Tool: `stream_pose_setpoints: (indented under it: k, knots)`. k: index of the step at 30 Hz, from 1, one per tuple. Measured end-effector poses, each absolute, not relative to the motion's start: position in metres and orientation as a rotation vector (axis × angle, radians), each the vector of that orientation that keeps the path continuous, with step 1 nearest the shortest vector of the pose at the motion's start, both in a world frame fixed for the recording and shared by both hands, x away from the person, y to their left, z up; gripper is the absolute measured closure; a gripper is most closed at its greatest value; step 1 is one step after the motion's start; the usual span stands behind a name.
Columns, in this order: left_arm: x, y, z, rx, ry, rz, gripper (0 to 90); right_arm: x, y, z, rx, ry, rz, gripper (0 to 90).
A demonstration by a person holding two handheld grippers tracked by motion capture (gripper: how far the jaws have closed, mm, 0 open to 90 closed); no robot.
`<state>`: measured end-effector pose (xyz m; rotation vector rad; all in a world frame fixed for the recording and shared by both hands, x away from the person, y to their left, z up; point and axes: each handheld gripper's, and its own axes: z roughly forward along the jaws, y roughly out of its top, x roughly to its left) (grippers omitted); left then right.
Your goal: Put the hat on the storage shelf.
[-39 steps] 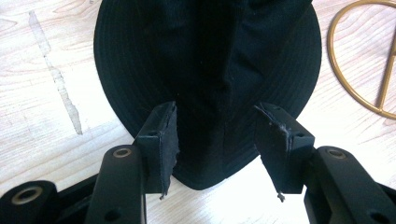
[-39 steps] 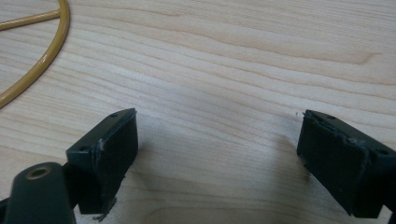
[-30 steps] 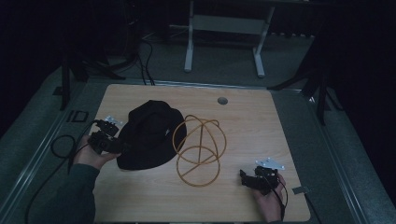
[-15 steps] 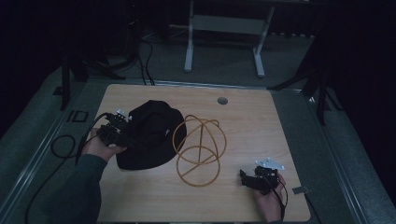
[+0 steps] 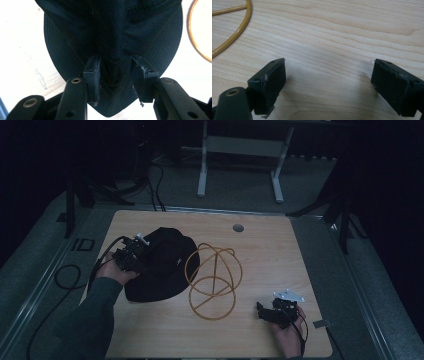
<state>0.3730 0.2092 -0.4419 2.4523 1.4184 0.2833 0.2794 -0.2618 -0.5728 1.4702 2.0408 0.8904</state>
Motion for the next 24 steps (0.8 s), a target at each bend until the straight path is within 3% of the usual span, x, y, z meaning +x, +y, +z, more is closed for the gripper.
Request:
stream_pose_setpoints:
  k: [9,19,24]
  knots:
    - [0.386,0.203,-0.447,2.486,1.471,0.260,63.4,0.279,-0.262,-0.573,1.466,2.044,0.892,12.3]
    - [0.398,0.195,-0.453,2.523,1.510,0.262,59.3,0.279,-0.262,-0.573,1.462,2.049,0.894,12.3]
    - [0.401,0.197,-0.456,2.531,1.527,0.244,71.4,0.279,-0.261,-0.573,1.463,2.051,0.894,12.3]
